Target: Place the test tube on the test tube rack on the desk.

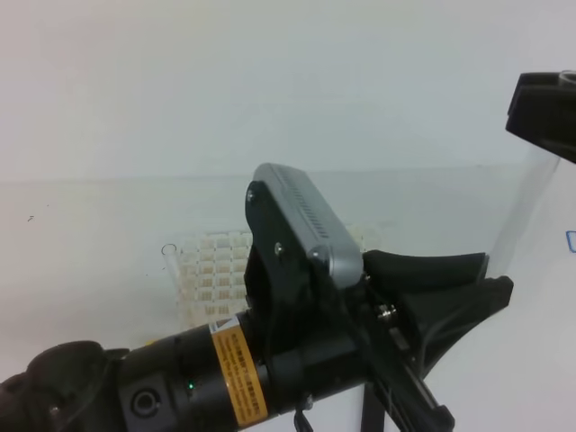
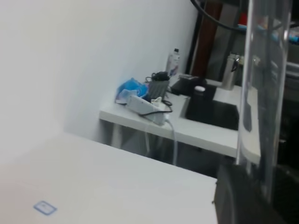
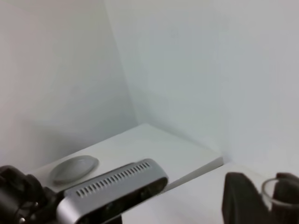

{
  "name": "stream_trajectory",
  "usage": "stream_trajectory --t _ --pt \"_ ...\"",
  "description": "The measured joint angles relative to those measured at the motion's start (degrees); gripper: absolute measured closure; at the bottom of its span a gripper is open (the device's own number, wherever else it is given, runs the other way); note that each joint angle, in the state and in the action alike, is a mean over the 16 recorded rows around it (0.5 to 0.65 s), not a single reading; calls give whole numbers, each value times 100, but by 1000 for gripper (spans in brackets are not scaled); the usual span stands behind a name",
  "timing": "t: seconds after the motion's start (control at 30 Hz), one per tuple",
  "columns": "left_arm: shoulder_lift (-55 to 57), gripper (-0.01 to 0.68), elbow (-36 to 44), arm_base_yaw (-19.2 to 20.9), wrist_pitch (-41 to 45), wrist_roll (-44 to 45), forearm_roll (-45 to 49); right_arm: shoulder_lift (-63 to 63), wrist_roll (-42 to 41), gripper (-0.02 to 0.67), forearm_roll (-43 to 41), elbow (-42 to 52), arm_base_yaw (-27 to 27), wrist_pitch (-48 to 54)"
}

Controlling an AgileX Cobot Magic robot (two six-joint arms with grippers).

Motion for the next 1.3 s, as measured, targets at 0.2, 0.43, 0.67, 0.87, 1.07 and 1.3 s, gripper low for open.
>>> stream_trajectory --t 0.2,0.43,0.67,0.87,1.07,1.3 --pt "-222 542 -1 1 493 1082 -512 4 -24 529 13 -1 9 -233" --pt "-789 561 -2 7 1826 2358 -1134 9 -60 531 28 -1 25 -615" --pt "-1391 621 21 63 3757 2724 -1387 10 -136 532 43 -1 31 -857" --pt "-1663 664 361 314 4813 2251 -1226 10 -208 533 76 -1 21 -967" --pt "-1708 672 1160 802 4099 1552 -974 10 -237 533 112 -1 21 -973" --pt "-1719 673 2193 1361 2114 1152 -780 10 -245 533 143 -1 21 -960"
